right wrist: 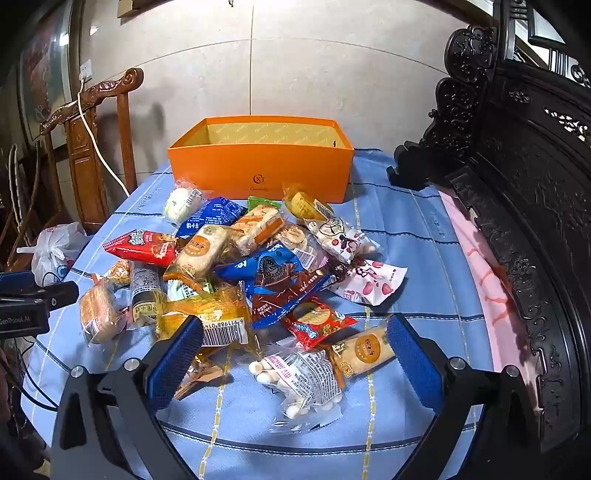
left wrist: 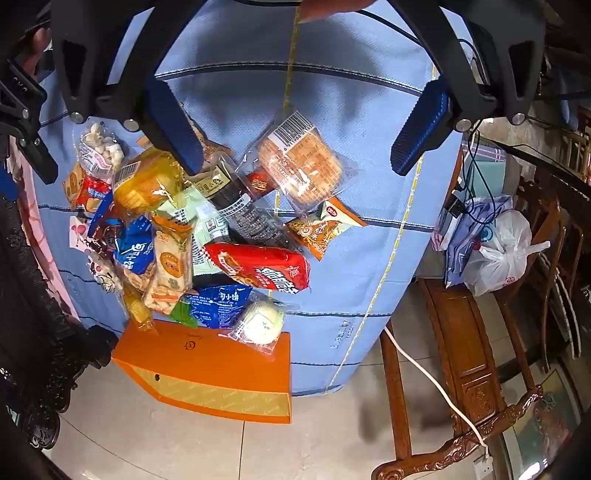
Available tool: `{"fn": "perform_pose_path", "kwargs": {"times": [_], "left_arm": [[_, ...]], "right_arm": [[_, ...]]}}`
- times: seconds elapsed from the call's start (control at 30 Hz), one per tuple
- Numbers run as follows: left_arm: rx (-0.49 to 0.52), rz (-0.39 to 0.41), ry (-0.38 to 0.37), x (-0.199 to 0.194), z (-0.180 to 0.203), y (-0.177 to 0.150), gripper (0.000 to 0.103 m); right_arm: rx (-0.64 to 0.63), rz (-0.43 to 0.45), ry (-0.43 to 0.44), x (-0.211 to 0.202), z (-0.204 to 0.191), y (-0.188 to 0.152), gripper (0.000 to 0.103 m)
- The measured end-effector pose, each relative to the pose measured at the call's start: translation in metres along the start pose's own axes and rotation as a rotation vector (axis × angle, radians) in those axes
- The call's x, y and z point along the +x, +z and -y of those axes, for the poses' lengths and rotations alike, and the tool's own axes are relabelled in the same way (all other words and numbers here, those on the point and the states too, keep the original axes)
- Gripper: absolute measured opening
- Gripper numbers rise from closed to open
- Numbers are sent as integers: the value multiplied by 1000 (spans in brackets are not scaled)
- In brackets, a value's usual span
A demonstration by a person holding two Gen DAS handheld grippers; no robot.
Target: Organize snacks
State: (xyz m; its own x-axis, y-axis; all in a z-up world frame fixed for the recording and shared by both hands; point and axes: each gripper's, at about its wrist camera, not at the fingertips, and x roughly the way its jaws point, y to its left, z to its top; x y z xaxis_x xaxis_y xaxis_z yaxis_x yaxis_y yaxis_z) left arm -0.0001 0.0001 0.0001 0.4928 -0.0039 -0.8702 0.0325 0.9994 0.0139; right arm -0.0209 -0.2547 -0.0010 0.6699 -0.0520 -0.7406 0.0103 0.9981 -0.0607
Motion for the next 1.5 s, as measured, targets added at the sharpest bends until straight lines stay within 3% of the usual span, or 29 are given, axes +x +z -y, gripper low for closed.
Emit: {"fn": "perform_pose_path", "kwargs": {"times": [1.5], "left_arm": [[3, -19, -25, 3, 4, 3, 99]], "right_arm": [[12, -20, 7, 5, 3, 3, 100]]}}
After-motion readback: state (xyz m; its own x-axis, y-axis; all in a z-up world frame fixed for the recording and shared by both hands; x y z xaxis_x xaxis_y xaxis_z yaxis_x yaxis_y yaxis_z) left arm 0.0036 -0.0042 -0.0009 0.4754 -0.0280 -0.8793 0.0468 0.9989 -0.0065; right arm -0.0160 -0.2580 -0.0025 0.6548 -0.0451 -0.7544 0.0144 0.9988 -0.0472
